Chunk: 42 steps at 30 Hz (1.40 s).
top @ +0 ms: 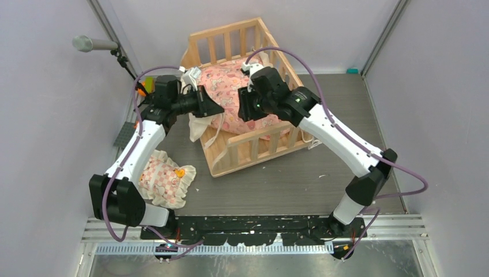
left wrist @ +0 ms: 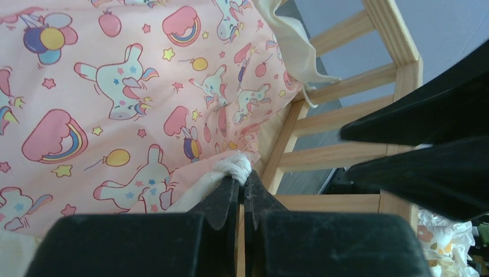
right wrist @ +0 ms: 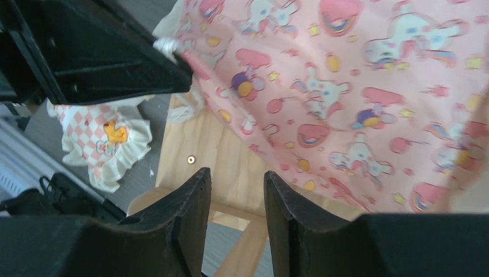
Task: Set up the pet bed
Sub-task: Adjust the ropes on the mattress.
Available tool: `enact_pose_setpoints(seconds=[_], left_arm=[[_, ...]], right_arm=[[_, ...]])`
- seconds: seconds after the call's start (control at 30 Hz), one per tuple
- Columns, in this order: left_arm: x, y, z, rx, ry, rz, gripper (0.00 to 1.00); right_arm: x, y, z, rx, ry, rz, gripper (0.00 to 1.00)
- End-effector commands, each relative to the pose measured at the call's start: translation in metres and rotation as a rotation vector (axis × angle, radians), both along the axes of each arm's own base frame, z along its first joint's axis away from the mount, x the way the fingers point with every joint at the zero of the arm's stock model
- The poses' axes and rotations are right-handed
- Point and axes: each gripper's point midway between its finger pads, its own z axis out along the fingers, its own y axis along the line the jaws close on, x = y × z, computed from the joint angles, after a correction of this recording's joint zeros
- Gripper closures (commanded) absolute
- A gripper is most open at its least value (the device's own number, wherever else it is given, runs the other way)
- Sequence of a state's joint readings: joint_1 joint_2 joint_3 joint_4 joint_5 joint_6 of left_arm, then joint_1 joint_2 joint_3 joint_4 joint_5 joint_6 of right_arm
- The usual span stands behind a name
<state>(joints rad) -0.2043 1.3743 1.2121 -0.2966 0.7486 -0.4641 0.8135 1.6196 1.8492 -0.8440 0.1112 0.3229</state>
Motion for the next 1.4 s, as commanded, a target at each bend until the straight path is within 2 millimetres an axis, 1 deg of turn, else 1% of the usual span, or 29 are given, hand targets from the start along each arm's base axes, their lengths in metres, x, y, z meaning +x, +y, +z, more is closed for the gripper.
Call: enact_pose_setpoints(seconds=[0.0,0.13,0.27,0.33,0.43,0.53,0.7,0.77,0.87,0.97,1.2,1.37], left_arm=[[0.009,-0.002,0.04,-0.052,-0.11,-0.03,1.0],[0.012,0.001,0.043,-0.053,-0.12,-0.025,1.0],[0.014,0.004,0.044,-0.061,-0.121,-0.021,1.0],[0.015,0.004,0.046,-0.063,-0.126,-0.023,1.0],[0.017,0.005,0.047,-0.065,-0.124,-0.024,1.0],[0.02,0.006,0.048,-0.068,-0.119,-0.027,1.0],[0.021,0.007,0.052,-0.074,-0.124,-0.032,1.0],[0.021,0.008,0.052,-0.074,-0.126,-0.031,1.0],[0.02,0.008,0.054,-0.078,-0.125,-0.034,1.0],[0.02,0.008,0.056,-0.083,-0.129,-0.037,1.0],[0.02,0.007,0.06,-0.092,-0.129,-0.042,1.0],[0.019,0.006,0.061,-0.096,-0.127,-0.048,1.0]], right_arm=[[-0.015,0.04,0.023,0.125,0.006,0.222,0.56],[-0.004,0.055,0.004,0.119,0.029,0.231,0.57],[0.014,0.062,-0.009,0.12,0.009,0.173,0.6],[0.018,0.065,-0.014,0.136,0.006,0.168,0.61],[0.021,0.074,-0.016,0.174,0.0,0.174,0.64],[0.021,0.08,-0.017,0.198,0.011,0.186,0.64],[0.027,0.086,-0.022,0.192,0.021,0.182,0.64],[0.029,0.089,-0.023,0.196,0.021,0.187,0.63],[0.032,0.092,-0.026,0.197,0.019,0.188,0.53],[0.039,0.093,-0.029,0.199,0.012,0.166,0.49],[0.057,0.096,-0.032,0.236,-0.016,0.098,0.48],[0.059,0.104,-0.031,0.289,-0.02,0.108,0.48]])
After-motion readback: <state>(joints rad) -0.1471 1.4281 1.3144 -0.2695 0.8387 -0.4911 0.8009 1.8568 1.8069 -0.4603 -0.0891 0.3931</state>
